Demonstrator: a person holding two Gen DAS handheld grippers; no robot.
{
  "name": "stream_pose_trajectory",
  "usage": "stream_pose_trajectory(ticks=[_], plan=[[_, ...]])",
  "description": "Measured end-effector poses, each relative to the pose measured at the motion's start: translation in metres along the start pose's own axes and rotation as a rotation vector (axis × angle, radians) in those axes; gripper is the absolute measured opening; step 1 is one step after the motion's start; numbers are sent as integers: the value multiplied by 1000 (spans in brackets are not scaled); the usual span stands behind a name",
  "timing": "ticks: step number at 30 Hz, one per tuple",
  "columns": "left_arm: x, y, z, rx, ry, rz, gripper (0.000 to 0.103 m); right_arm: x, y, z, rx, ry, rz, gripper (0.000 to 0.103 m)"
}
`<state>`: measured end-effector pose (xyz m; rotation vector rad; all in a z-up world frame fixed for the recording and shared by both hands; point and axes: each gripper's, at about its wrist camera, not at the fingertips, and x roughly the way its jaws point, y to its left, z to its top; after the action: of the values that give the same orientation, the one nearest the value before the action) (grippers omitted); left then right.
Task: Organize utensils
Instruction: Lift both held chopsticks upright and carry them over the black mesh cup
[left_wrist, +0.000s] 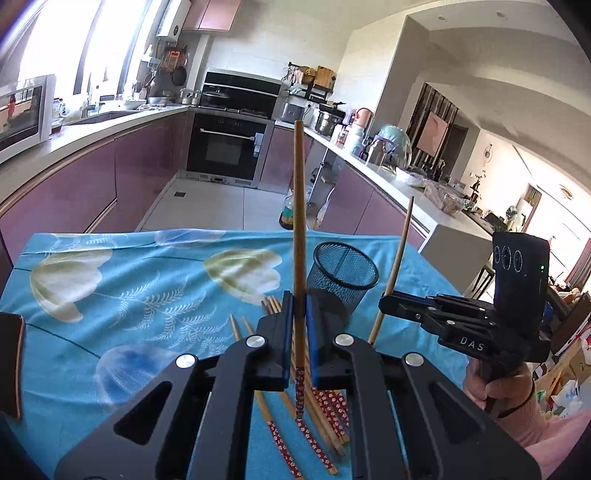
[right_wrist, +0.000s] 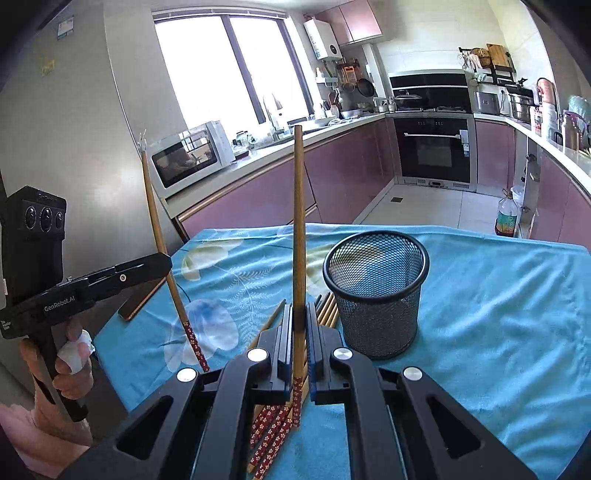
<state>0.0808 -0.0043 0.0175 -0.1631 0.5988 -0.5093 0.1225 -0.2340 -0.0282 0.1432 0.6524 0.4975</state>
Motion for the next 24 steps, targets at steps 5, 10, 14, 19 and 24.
stream_pose_trajectory(ticks=[5,10,14,19,24], plan=[[1,-17,23,22,-51,-26,7,-12,-2,19,-22,-53,-2,6],[7,-36,51,47,-111,-50,8,-24,-7,41,-38,-108,-17,6],[13,-50,73,60,-150,-61,8,-31,-15,60,-46,-146,-28,6],[22,-66,94,78,-194,-62,8,-34,-23,76,-58,-186,-51,6],[41,-77,103,97,-203,-60,8,-30,-32,87,-69,-210,-85,6]])
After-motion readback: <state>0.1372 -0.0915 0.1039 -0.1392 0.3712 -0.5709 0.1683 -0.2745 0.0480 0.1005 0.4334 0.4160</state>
